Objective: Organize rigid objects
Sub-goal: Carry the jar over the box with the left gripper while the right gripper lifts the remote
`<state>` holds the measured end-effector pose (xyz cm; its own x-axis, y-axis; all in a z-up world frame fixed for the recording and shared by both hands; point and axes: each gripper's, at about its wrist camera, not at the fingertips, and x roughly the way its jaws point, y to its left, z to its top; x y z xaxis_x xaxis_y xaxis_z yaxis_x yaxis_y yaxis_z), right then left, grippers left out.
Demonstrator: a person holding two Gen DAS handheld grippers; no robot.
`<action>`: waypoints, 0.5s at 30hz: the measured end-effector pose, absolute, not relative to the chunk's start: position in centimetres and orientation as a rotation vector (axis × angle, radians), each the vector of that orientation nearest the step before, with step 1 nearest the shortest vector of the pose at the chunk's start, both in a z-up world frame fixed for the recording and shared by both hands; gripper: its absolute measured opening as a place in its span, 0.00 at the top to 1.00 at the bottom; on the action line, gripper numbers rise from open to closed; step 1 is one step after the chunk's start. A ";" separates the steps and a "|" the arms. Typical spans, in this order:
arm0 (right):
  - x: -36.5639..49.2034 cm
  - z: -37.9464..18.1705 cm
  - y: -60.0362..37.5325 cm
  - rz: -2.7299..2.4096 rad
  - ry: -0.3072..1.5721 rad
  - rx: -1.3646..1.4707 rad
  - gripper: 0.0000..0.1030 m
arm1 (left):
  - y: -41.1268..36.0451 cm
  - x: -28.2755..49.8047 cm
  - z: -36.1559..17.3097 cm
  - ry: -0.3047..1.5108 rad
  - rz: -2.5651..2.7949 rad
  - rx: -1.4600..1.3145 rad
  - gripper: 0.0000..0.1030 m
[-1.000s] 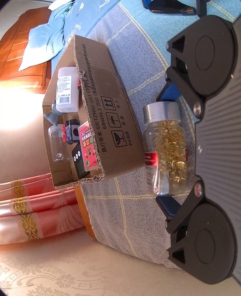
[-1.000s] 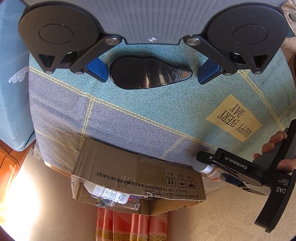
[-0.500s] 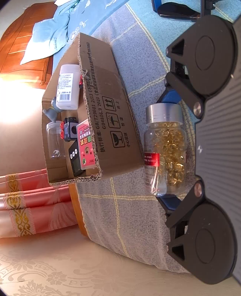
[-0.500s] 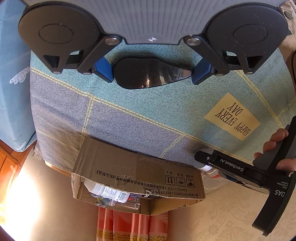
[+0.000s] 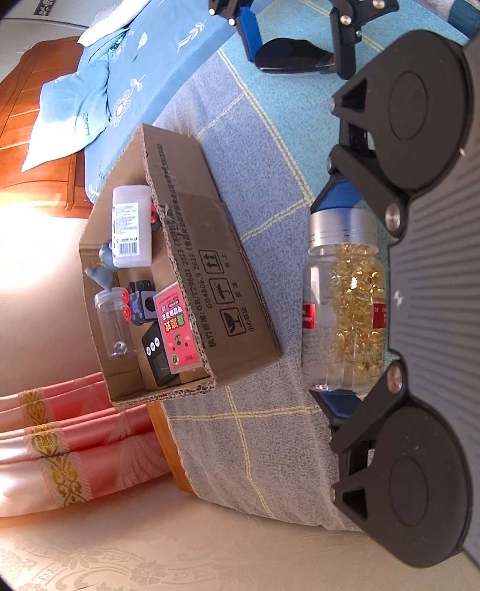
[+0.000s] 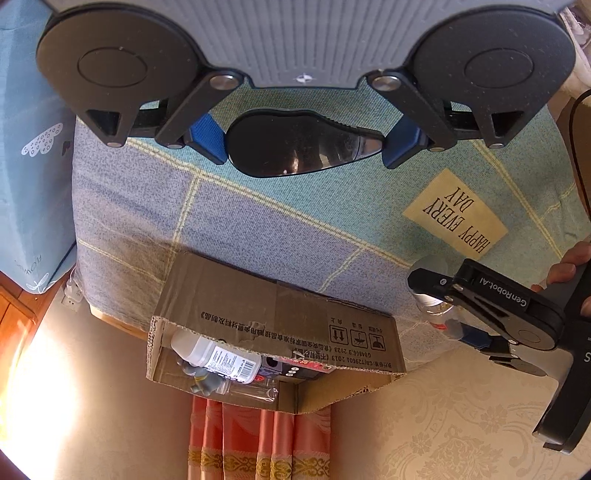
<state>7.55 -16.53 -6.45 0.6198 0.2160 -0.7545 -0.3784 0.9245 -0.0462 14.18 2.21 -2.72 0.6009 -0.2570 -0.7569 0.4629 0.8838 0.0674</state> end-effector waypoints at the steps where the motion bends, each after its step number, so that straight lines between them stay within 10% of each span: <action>1: 7.6 -6.3 -16.6 0.347 0.831 -0.212 0.10 | 2.2 14.0 -2.3 0.827 -0.426 0.272 0.10; 15: 9.4 -2.5 -17.0 0.360 0.712 -0.237 0.10 | -1.0 20.6 3.9 0.706 -0.450 0.299 0.10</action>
